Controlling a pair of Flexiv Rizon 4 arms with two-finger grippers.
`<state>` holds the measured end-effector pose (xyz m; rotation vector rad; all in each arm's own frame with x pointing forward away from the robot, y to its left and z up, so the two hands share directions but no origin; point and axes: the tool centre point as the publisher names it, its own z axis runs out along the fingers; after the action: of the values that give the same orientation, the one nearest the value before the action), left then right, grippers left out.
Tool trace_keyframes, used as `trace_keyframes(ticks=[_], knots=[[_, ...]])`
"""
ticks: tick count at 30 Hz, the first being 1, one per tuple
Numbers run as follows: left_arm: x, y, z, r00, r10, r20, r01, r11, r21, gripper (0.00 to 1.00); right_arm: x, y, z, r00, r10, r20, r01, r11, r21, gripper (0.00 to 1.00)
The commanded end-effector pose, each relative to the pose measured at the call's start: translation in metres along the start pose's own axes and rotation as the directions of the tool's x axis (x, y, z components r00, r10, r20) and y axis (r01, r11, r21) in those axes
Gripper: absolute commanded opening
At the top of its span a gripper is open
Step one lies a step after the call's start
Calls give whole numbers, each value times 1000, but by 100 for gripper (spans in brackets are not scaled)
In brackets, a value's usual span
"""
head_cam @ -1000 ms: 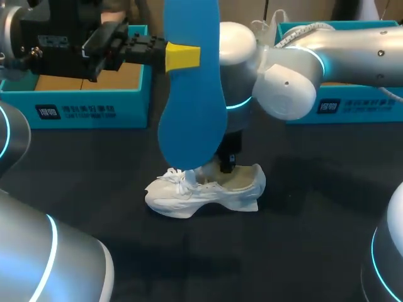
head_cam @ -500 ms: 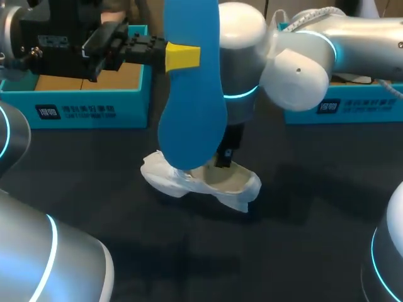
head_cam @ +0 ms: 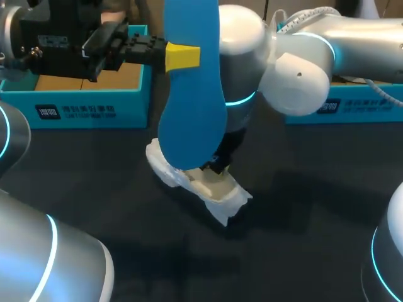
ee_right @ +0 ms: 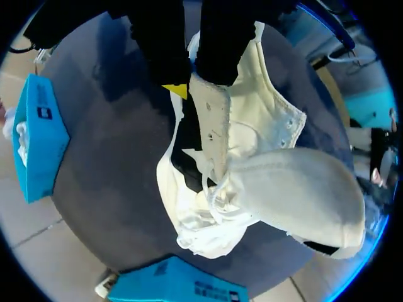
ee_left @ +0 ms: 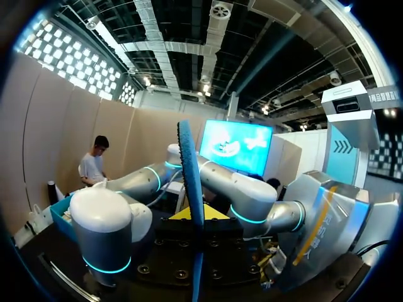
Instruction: Take the shoe out of the shoebox, open the shoe tongue, remove and reinsert the insole, then place the shoe into the shoebox
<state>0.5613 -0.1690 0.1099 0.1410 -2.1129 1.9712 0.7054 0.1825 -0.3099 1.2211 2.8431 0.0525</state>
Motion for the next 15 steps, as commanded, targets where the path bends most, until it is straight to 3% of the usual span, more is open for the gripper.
trace_keyframes(ticks=[1, 15], knots=[[-2, -1, 1, 1000, 0, -2, 0, 1000, -3, 0, 13, -7, 2, 994, 105, 15, -105, 994, -15, 0], [-2, -1, 1, 1000, 0, -2, 0, 1000, -3, 0, 39, -26, 12, 929, 367, -49, -368, 929, -30, 0]])
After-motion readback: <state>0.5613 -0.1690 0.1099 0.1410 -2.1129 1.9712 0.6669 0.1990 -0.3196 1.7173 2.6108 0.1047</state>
